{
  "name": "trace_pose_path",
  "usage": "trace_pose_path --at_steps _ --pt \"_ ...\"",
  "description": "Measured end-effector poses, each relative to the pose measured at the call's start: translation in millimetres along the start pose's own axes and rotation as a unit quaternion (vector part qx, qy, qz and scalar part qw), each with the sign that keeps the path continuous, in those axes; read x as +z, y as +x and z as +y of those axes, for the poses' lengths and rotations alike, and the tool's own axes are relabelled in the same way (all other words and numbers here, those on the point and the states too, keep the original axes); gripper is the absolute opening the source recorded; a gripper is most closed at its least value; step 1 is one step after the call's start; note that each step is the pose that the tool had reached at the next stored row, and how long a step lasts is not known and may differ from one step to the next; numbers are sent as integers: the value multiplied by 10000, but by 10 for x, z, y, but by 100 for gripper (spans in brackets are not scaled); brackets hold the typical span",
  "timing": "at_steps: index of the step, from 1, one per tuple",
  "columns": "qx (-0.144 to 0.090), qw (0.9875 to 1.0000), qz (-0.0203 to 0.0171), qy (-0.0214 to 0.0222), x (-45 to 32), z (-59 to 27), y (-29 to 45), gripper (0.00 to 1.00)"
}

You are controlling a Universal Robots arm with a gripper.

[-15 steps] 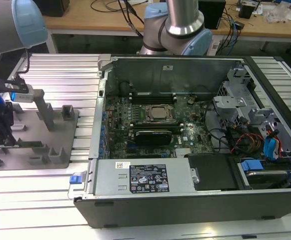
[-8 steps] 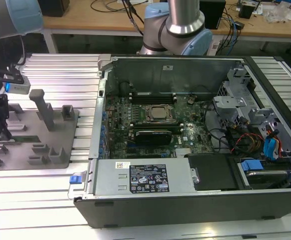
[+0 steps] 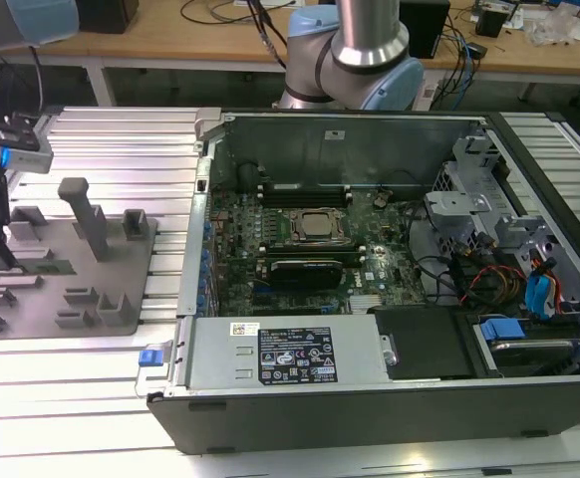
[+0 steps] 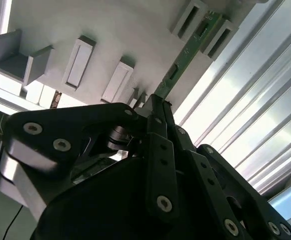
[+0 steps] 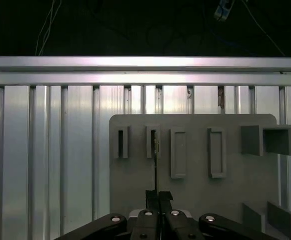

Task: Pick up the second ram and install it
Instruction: 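Pick up the second ram and move it above second insertion slot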

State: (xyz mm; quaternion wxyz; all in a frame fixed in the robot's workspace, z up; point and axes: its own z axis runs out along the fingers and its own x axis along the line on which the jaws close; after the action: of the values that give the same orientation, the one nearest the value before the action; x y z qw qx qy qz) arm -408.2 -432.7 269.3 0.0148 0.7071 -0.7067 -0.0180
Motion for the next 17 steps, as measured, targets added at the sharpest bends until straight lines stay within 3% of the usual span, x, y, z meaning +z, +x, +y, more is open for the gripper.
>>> trace_pose_path --at_steps 6,13,17 --pt "0 10000 0 0 -172 8 -1 9" --pt "0 10000 -1 0 -256 12 -1 9" --pt "0 10000 -1 1 -405 19 -2 9"
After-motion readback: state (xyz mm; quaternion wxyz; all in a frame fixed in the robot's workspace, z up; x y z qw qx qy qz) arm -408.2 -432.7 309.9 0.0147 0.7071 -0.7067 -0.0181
